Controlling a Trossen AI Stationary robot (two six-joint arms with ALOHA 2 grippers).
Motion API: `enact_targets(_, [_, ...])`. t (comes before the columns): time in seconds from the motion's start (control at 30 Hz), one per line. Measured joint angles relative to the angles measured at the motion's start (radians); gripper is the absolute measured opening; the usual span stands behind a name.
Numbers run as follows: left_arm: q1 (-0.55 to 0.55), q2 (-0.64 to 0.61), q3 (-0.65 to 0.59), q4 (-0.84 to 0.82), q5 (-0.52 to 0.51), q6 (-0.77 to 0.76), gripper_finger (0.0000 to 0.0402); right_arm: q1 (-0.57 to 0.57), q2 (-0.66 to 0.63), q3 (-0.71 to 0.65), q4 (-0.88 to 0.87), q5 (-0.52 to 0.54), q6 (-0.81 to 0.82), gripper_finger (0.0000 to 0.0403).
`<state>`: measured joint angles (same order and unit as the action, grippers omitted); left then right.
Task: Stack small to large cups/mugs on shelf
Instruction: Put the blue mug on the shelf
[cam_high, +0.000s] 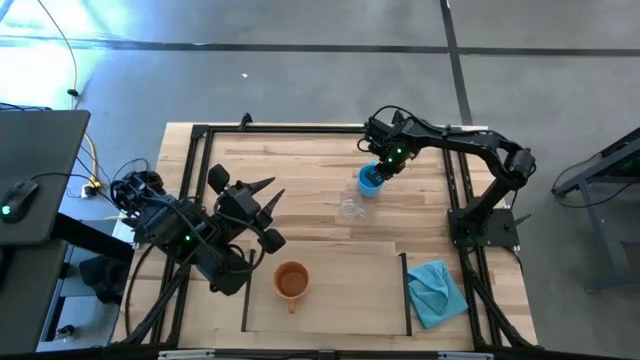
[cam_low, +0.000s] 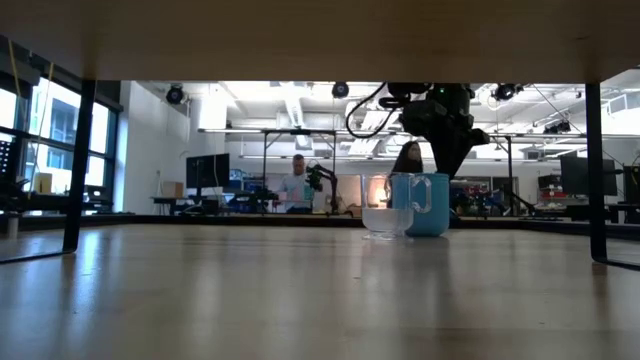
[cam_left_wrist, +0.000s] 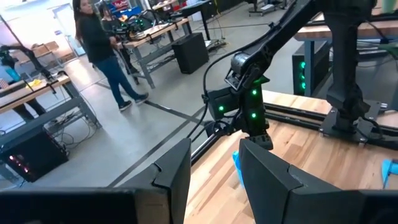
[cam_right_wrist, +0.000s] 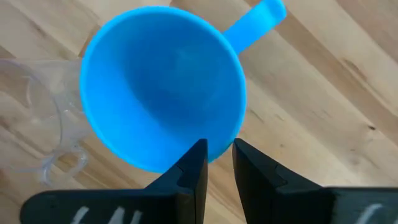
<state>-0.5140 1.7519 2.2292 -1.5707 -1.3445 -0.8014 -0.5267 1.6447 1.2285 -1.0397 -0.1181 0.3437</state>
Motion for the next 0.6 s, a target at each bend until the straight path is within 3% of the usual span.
enact_targets(0.3, [-0.019, 0.000, 0.000, 0.000, -0.006, 0.011, 0.0124, 0.067, 0.000, 0.000, -0.021, -0.026, 0.046, 0.0067])
enact_targets(0.6, [-0.019, 0.000, 0.000, 0.000, -0.006, 0.011, 0.0124, 0.063, -0.001, 0.083, -0.035, 0.037, -0.122, 0.0069])
